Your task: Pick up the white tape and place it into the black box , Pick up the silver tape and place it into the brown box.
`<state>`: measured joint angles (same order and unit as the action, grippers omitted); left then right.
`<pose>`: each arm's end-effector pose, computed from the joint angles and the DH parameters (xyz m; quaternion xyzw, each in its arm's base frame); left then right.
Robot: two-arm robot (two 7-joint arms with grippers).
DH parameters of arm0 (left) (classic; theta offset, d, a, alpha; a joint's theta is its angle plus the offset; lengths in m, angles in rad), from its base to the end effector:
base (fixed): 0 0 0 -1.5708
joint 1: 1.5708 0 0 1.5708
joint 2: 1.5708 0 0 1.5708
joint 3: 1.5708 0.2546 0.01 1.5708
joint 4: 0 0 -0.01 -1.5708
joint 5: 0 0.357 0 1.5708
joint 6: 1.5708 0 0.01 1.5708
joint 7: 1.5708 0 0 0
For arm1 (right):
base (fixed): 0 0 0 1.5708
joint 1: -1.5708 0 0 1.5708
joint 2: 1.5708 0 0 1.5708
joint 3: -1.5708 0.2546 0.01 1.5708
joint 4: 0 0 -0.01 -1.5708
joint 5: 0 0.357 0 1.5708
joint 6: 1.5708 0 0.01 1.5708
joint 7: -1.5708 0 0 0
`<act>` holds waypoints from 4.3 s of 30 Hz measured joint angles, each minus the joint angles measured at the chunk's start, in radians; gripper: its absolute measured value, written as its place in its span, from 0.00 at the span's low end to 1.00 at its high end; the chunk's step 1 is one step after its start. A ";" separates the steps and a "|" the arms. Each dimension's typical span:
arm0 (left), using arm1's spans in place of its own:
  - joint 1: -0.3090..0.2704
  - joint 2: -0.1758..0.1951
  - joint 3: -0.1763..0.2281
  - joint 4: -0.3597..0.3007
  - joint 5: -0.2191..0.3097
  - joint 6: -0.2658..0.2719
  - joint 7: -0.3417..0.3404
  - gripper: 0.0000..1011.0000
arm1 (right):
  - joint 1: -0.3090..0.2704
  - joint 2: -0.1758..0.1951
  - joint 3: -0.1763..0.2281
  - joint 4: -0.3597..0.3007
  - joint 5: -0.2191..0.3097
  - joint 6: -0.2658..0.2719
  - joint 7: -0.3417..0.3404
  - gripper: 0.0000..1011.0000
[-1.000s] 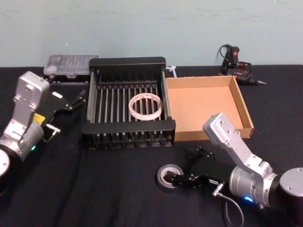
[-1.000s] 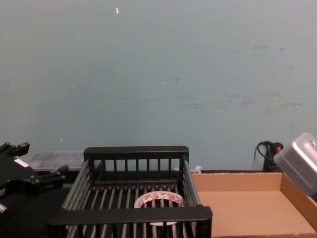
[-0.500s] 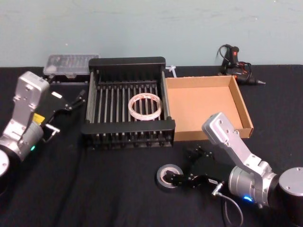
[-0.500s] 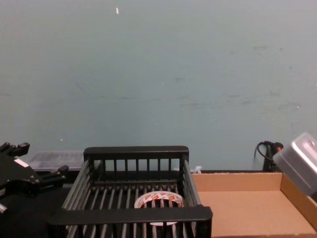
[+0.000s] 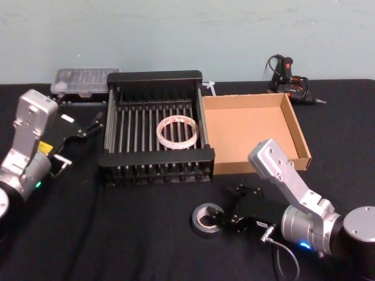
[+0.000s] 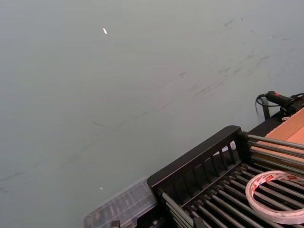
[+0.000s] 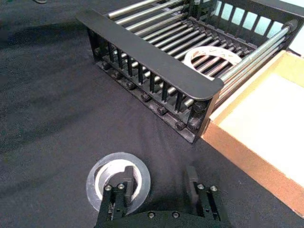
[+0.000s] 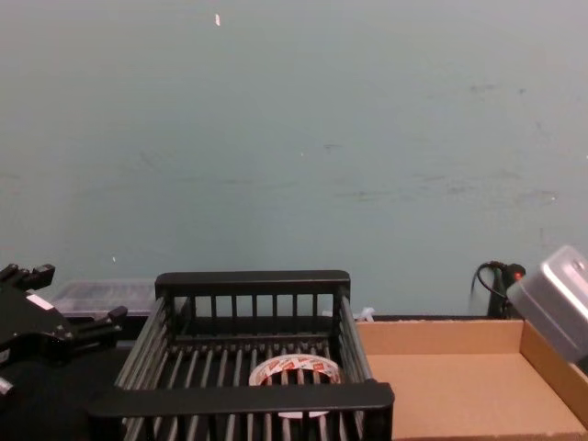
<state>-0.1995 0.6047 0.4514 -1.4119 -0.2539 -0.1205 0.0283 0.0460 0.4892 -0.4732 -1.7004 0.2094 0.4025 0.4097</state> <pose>0.3979 0.0498 -0.2830 0.1416 -0.1324 0.5799 0.7913 0.3457 0.0476 -0.2601 -0.2478 0.0662 -0.3433 0.9035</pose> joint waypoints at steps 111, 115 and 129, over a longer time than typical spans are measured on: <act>0.000 0.000 0.000 0.000 0.000 0.000 0.000 0.99 | -0.047 -0.055 0.182 -0.001 0.258 -0.411 -0.049 0.12; 0.000 0.000 0.000 0.000 0.000 0.000 0.000 0.99 | -0.026 -0.069 0.192 0.027 0.256 -0.412 -0.063 0.12; 0.000 0.000 0.000 0.000 0.000 0.000 0.000 0.99 | 0.044 -0.124 0.219 0.133 0.227 -0.421 -0.099 0.12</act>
<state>-0.1995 0.6047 0.4514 -1.4120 -0.2539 -0.1206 0.0283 0.0897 0.3656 -0.2541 -1.5675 0.4364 -0.0183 0.3105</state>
